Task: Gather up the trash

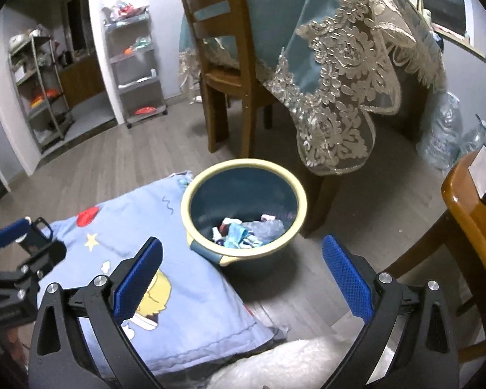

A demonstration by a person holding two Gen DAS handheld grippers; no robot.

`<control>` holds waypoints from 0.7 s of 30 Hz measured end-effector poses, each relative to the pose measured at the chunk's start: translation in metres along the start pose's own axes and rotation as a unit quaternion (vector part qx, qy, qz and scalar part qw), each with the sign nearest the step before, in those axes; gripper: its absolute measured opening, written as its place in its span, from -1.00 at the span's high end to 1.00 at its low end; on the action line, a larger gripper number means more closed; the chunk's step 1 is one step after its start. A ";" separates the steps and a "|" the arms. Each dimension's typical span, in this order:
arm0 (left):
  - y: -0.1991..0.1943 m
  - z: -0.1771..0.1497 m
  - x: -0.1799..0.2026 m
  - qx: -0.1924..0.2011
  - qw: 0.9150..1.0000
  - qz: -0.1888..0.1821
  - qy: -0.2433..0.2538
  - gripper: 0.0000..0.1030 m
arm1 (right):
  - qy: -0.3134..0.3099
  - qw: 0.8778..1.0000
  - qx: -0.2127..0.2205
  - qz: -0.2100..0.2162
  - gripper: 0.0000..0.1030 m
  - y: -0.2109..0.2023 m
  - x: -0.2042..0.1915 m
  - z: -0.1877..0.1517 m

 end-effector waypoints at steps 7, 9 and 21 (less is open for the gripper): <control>0.002 -0.005 0.004 -0.014 1.000 0.004 0.010 -0.88 | -0.003 1.000 0.003 0.001 -0.90 -0.002 -0.004 0.000; 0.002 -0.006 0.005 -0.017 1.000 0.005 0.012 -0.88 | -0.002 1.000 0.003 0.002 -0.90 -0.002 -0.004 0.000; -0.007 -0.008 0.014 -0.011 1.000 0.008 0.023 -0.88 | 0.007 1.000 0.005 0.005 -0.90 -0.003 -0.001 -0.003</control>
Point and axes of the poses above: each gripper's, at about its wrist camera, not at the fingertips, and y roughly the way its jaws point, x to its right, z to its top, the point moved 1 cm from there along y, roughly the way its jaws point, and after that the axes turned 14 degrees about -y, right-handed, at the moved point
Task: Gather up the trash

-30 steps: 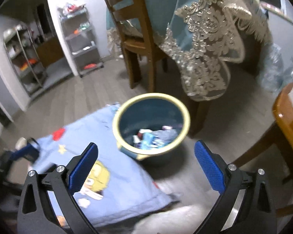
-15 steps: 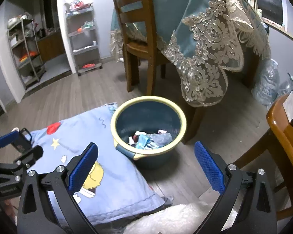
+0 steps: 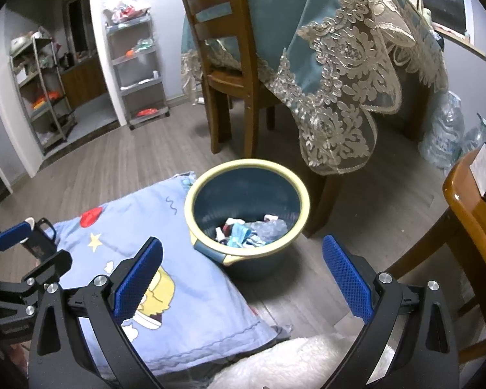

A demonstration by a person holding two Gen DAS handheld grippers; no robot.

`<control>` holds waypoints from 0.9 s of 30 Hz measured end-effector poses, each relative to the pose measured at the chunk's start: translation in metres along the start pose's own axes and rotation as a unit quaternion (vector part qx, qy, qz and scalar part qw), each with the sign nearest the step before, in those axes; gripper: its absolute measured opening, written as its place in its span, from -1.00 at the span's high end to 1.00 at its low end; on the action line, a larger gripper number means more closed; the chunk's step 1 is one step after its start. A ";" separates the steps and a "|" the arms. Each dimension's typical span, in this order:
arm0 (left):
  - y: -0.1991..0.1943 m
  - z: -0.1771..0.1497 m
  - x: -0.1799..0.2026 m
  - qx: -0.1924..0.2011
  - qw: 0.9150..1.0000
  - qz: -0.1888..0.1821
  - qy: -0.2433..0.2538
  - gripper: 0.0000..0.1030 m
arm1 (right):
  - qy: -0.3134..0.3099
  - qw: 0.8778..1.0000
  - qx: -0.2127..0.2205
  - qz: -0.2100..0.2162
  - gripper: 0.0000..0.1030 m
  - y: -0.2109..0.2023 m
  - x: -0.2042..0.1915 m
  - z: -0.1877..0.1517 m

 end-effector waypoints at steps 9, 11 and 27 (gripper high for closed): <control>-0.007 -0.002 0.003 0.005 1.000 0.002 0.006 -0.88 | 0.001 1.000 0.000 0.001 -0.91 0.000 0.001 0.000; -0.007 -0.002 0.003 0.005 1.000 0.002 0.006 -0.88 | 0.001 1.000 0.001 0.001 -0.91 -0.001 -0.001 -0.001; -0.010 -0.007 0.002 0.007 1.000 0.005 0.012 -0.88 | 0.006 1.000 0.001 0.002 -0.91 -0.004 -0.003 -0.003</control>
Point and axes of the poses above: each gripper's, at about its wrist camera, not at the fingertips, and y roughly the way its jaws point, x to its right, z to its top, the point moved 1 cm from there along y, roughly the way its jaws point, and after that the axes turned 14 degrees about -y, right-handed, at the moved point
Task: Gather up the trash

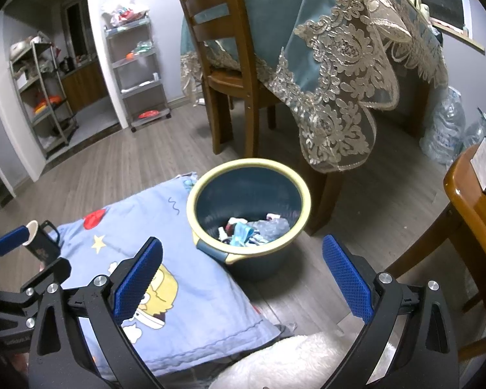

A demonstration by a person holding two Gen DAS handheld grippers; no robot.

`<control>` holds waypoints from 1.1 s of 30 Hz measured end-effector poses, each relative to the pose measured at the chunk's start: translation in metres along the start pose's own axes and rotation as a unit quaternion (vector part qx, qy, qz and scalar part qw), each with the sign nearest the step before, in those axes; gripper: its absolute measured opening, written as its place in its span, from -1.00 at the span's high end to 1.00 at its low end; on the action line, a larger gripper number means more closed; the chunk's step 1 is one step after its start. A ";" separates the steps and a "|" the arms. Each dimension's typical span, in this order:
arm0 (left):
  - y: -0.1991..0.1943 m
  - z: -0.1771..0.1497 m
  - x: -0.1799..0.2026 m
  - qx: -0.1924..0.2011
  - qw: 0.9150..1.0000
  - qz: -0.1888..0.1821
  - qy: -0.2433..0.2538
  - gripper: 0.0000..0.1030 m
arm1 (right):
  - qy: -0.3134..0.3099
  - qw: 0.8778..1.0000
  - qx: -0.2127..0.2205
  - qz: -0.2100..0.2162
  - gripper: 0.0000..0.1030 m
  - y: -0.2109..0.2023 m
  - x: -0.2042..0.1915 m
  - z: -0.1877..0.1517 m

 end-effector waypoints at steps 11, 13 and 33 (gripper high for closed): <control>-0.001 -0.001 0.001 0.000 1.000 0.000 0.004 -0.88 | 0.001 1.000 0.000 0.000 -0.91 0.000 0.000 0.000; -0.002 -0.001 0.001 0.000 1.000 -0.002 0.004 -0.88 | 0.000 1.000 -0.001 0.000 -0.91 0.000 0.000 0.000; -0.001 -0.002 0.002 -0.001 1.000 -0.001 0.009 -0.88 | 0.001 1.000 -0.001 0.000 -0.91 0.000 0.001 0.000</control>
Point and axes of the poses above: each gripper's, at about its wrist camera, not at the fingertips, and y roughly the way its jaws point, x to its right, z to its top, the point moved 1 cm from there along y, roughly the way its jaws point, and after that the axes turned 14 degrees about -y, right-handed, at the moved point
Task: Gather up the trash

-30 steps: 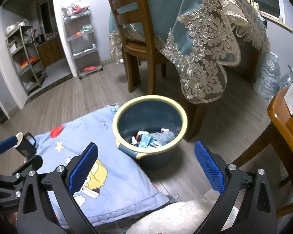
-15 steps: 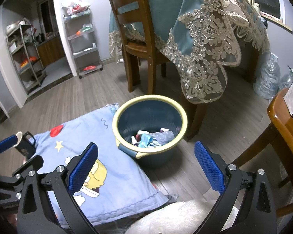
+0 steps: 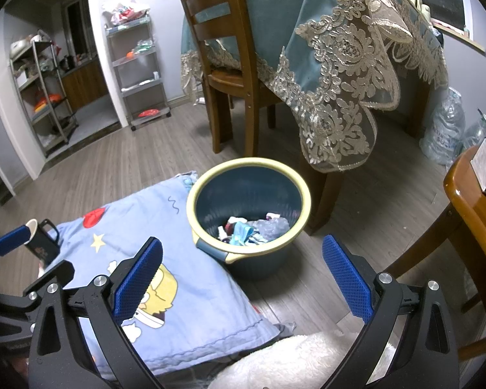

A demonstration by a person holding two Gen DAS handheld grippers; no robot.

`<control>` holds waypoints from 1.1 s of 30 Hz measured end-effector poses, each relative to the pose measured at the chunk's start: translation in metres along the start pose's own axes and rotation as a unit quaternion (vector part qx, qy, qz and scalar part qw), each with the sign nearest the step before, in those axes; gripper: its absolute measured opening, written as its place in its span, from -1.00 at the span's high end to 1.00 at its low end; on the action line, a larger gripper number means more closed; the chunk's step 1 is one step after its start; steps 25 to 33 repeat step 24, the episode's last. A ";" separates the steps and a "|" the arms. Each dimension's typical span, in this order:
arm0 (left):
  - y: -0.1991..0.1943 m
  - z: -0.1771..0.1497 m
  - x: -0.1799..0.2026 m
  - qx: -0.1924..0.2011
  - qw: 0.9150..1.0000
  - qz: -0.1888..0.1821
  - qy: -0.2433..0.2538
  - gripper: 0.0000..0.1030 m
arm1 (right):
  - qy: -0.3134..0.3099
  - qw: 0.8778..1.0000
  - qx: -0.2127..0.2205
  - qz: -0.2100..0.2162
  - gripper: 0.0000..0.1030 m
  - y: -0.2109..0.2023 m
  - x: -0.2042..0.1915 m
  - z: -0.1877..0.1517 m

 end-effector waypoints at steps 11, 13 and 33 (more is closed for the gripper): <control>-0.004 -0.002 0.005 -0.002 1.000 -0.022 0.015 -0.88 | 0.000 1.000 -0.001 0.000 -0.91 0.000 -0.001 0.000; -0.003 -0.004 0.007 -0.002 1.000 -0.020 0.023 -0.88 | 0.000 1.000 -0.001 0.000 -0.91 0.000 -0.001 0.000; 0.003 0.001 -0.002 -0.018 1.000 -0.013 -0.006 -0.88 | 0.000 1.000 -0.001 0.000 -0.91 -0.001 -0.001 0.000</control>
Point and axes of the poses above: each gripper's, at about its wrist camera, not at the fingertips, and y roughly the way its jaws point, x to its right, z to its top, the point moved 1 cm from there along y, roughly the way its jaws point, and after that the axes turned 14 degrees about -y, right-handed, at the moved point
